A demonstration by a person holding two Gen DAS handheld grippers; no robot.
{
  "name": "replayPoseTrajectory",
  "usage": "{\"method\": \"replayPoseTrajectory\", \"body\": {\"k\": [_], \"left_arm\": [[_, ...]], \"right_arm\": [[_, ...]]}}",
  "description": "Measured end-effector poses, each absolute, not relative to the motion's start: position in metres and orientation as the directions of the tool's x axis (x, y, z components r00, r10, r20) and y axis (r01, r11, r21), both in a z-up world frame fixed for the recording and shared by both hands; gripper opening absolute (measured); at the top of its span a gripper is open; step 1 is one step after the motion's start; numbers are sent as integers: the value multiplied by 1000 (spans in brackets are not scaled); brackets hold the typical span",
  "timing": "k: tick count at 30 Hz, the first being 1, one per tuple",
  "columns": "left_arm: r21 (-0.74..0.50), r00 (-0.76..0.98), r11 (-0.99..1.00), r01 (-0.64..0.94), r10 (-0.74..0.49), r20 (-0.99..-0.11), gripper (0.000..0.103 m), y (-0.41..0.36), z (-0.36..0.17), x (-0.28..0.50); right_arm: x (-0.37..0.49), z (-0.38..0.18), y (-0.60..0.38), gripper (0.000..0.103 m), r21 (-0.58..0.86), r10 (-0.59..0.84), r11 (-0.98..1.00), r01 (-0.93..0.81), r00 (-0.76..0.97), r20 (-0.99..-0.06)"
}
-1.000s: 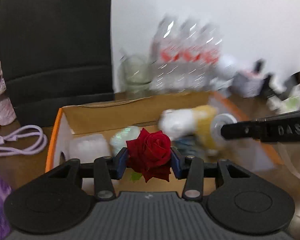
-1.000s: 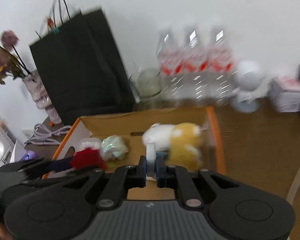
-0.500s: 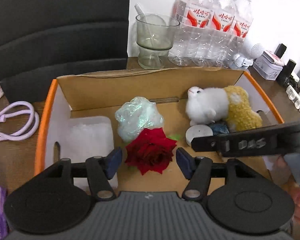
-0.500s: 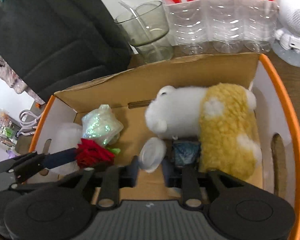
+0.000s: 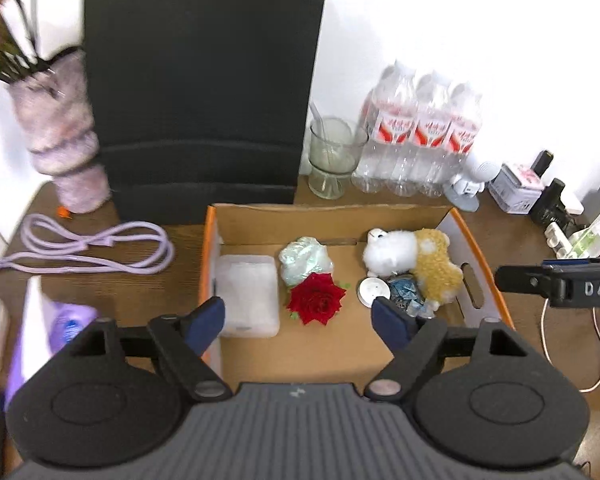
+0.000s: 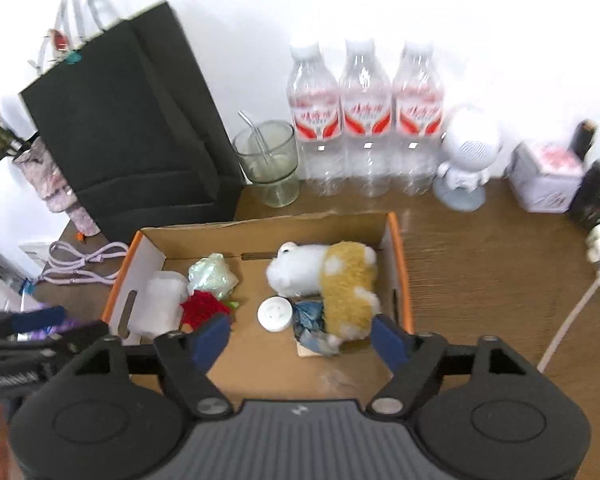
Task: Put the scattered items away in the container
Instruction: 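Move both tools back toward the remaining items on the desk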
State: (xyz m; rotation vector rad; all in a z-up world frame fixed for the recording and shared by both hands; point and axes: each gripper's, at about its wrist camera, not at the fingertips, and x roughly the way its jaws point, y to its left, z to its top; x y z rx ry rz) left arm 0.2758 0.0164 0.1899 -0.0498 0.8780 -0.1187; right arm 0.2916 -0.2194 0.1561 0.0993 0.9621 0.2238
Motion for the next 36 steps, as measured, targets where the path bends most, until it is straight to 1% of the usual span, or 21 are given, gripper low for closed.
{"method": "replayPoseTrajectory", "body": {"k": [3,4,5,6,7,8,9,10,11,12,13,16,19,23,24,26,28,30,31,33,36], "left_arm": [[-85,655,995,61,-104,-749,87,21,199,255],[-75,676,996,45,-85,-732,86,21,201,245],[-63,721,998,30,-65,-690,86,21,202,229],[-55,790,998,24,-53,-611,87,21,203,208],[-51,863,998,27,-49,-503,90,21,201,185],[-52,925,998,35,-52,-376,94,21,195,160],[-56,961,997,44,-58,-272,100,21,187,139],[-53,973,997,49,-59,-222,100,20,179,126],[-47,974,998,51,-60,-216,100,18,171,119],[-44,970,997,56,-65,-232,99,17,165,117],[-46,966,997,61,-71,-250,99,16,160,116],[-56,953,997,62,-75,-292,98,16,151,119],[-71,948,995,64,-83,-308,98,21,147,119],[-31,933,998,47,-55,-356,98,20,139,106],[-40,921,998,48,-59,-385,98,21,136,95],[-129,906,985,115,-157,-393,101,28,123,58],[-192,897,964,183,-243,-368,103,33,102,12],[-200,900,967,156,-222,-374,103,27,80,-31],[-199,894,969,147,-216,-392,103,22,69,-47],[-163,852,966,201,-255,-457,103,10,52,-66],[-53,844,970,238,-234,-482,103,-5,42,-74]], "right_arm": [[269,172,-215,84,137,213,976,-172,578,-788],[263,175,-214,85,126,206,977,-175,589,-782],[256,176,-213,86,117,200,978,-174,604,-771],[247,176,-212,86,107,192,980,-169,636,-748],[234,176,-211,86,97,182,982,-161,684,-706],[217,174,-210,86,84,179,983,-163,750,-637],[197,170,-210,87,65,192,980,-187,819,-541],[179,164,-209,90,43,210,976,-213,868,-449],[163,156,-207,91,22,223,973,-232,900,-376],[153,148,-205,91,5,233,969,-245,912,-338],[149,142,-202,91,-1,238,967,-253,911,-337],[146,132,-198,91,17,253,964,-264,899,-358],[142,131,-194,91,28,261,963,-269,897,-357],[133,125,-193,91,13,249,965,-263,895,-370],[127,122,-194,91,4,230,969,-249,890,-394],[107,118,-198,91,-13,180,978,-210,866,-467],[64,108,-209,92,1,185,978,-208,868,-460],[12,90,-223,96,41,237,969,-244,872,-427],[-11,80,-229,98,57,259,964,-259,875,-409],[-49,55,-238,101,58,274,960,-274,881,-386],[-69,28,-235,100,-59,214,962,-268,868,-447]]}}
